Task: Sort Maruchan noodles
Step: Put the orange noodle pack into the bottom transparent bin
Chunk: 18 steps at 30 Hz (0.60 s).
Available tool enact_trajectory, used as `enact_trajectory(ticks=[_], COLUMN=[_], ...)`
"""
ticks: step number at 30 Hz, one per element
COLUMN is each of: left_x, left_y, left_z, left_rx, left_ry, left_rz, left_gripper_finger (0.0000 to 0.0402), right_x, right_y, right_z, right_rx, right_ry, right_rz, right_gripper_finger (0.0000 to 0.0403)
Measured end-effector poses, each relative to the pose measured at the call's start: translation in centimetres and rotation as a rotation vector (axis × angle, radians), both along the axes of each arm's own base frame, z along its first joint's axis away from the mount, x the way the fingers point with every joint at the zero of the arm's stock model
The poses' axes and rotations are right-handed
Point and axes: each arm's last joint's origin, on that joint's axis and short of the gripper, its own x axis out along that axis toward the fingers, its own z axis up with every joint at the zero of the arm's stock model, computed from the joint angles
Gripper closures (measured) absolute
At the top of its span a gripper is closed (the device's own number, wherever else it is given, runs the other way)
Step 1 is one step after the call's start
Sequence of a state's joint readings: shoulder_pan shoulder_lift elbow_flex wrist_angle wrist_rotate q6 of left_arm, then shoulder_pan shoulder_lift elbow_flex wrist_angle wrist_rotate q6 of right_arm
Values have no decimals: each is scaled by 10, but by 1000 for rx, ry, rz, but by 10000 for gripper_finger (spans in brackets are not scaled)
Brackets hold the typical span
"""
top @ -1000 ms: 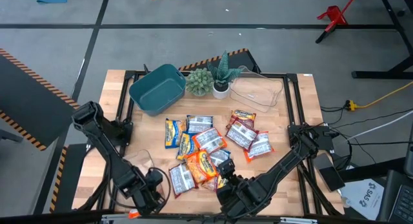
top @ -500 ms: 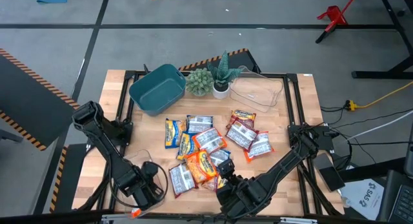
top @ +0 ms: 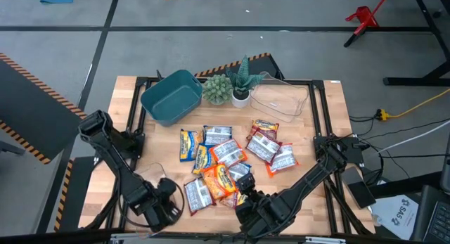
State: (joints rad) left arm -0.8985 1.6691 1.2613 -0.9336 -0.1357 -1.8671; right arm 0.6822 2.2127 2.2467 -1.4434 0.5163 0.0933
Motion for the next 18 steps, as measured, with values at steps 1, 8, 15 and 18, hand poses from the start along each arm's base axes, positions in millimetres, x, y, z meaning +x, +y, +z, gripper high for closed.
enact_trajectory(ticks=[1, 8, 15, 18], left_x=[1, 1, 5, 6], left_y=[-1, -9, -16, -16], left_z=[0, -13, -18, -7], left_rx=[6, 22, 0, -11], left_ry=[-20, 10, -27, -67], left_rz=[3, -10, -27, -34], left_gripper_finger=[235, 235, 235, 235], right_x=[1, 8, 31, 32], right_y=[-1, -2, -26, -50], right_z=[0, 1, 3, 7], right_rx=[3, 54, 123, 68], right_ry=[1, -35, -211, -174], right_rz=[-2, -22, -303, -375], right_gripper_finger=[159, 159, 159, 159])
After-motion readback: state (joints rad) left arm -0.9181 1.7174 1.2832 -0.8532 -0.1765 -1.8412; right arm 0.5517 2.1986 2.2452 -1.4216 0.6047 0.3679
